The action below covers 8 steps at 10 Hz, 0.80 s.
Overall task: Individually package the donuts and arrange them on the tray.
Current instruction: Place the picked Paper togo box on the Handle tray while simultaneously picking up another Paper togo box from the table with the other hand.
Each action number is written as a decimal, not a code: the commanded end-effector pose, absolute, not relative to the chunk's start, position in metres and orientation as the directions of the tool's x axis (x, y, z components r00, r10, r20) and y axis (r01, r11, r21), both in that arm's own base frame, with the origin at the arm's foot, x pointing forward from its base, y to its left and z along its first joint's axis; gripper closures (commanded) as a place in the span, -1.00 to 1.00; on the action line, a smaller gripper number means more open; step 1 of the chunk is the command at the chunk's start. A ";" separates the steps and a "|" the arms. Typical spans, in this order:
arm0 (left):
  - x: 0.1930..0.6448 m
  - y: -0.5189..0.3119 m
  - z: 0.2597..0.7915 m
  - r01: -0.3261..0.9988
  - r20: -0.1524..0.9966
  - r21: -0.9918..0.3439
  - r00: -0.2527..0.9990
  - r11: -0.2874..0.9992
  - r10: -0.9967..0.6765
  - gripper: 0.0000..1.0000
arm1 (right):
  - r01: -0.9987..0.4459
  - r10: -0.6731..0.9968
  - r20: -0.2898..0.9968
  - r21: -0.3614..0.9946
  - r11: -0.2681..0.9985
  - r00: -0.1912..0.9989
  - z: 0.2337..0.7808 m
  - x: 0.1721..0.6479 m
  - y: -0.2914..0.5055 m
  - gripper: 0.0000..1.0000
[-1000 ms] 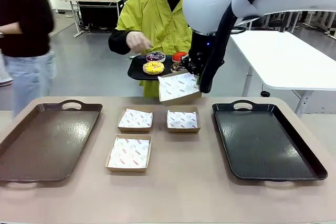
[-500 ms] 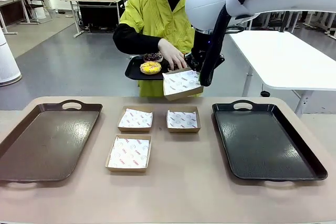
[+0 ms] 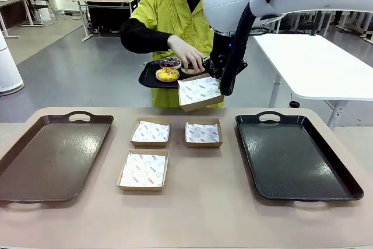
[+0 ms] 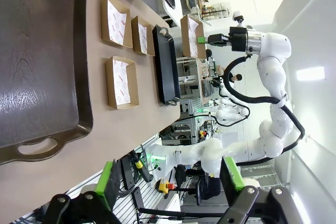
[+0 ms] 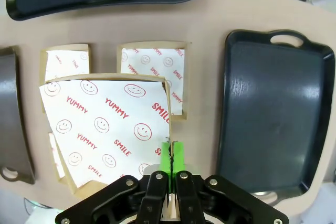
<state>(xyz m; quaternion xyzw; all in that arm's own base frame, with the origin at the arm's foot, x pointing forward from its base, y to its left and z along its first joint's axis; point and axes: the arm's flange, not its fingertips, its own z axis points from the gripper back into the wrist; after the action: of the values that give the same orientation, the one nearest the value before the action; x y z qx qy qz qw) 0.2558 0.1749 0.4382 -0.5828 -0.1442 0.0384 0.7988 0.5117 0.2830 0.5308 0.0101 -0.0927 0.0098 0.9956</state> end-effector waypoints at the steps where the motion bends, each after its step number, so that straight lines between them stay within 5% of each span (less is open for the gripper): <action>1: 0.255 0.175 0.438 0.136 0.212 -0.943 0.949 0.303 0.234 -1.00 | -0.011 0.006 0.182 0.023 1.000 0.983 0.529 0.508 0.279 1.00; 8: 0.255 0.175 0.438 0.136 0.212 -0.943 0.949 0.303 0.234 -1.00 | -0.011 0.006 0.182 0.023 1.000 0.983 0.529 0.508 0.279 1.00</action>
<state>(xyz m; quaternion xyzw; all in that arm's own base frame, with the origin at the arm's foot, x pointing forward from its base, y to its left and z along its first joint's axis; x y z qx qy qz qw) 0.2558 0.1749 0.4382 -0.5828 -0.1443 0.0383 0.7988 0.5119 0.2823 0.5301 0.0097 -0.0921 0.0092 0.9957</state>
